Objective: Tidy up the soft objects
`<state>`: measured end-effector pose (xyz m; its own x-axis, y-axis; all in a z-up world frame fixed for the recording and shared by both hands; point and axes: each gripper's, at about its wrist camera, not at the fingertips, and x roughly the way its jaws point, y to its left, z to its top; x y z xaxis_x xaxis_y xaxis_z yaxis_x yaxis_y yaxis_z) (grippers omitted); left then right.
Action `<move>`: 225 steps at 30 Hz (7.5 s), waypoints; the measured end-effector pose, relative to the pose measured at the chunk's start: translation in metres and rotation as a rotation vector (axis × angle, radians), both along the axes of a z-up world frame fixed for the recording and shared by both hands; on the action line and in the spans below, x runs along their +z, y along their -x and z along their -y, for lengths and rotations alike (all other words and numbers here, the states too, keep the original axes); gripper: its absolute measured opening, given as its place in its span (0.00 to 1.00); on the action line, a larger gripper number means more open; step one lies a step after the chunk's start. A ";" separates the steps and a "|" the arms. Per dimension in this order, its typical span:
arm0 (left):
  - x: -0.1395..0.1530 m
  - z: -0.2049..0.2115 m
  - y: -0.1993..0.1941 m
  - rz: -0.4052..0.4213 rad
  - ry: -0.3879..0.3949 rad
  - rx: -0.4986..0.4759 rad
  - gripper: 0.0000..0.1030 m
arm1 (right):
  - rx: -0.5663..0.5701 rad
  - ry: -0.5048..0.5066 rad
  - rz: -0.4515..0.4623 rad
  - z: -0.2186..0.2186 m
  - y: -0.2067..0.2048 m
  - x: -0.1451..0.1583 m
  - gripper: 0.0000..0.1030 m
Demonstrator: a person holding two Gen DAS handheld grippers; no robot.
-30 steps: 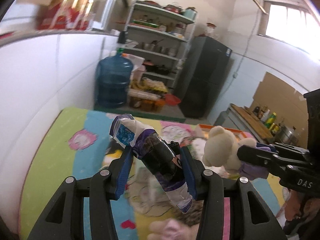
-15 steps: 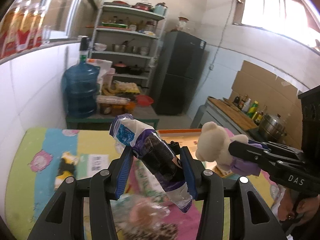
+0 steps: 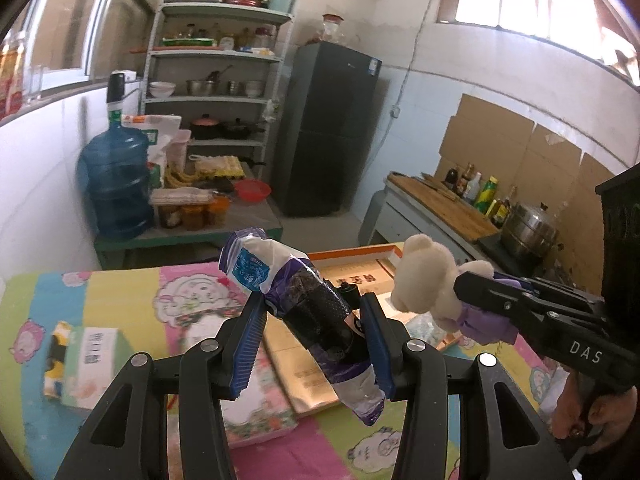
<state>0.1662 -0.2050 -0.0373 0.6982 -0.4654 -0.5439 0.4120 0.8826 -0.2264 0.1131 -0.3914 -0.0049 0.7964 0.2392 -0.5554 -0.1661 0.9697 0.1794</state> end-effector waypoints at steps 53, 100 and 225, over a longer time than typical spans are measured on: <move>-0.109 0.170 -0.085 -0.110 -0.119 -0.060 0.48 | -0.132 -0.106 -0.168 0.144 -0.091 -0.113 0.21; -0.098 0.152 -0.078 -0.107 -0.100 -0.071 0.66 | -0.133 -0.094 -0.167 0.125 -0.093 -0.107 0.37; -0.127 -0.250 0.115 -0.109 0.004 -0.026 0.46 | 0.162 0.001 -0.395 -0.208 0.030 -0.133 0.54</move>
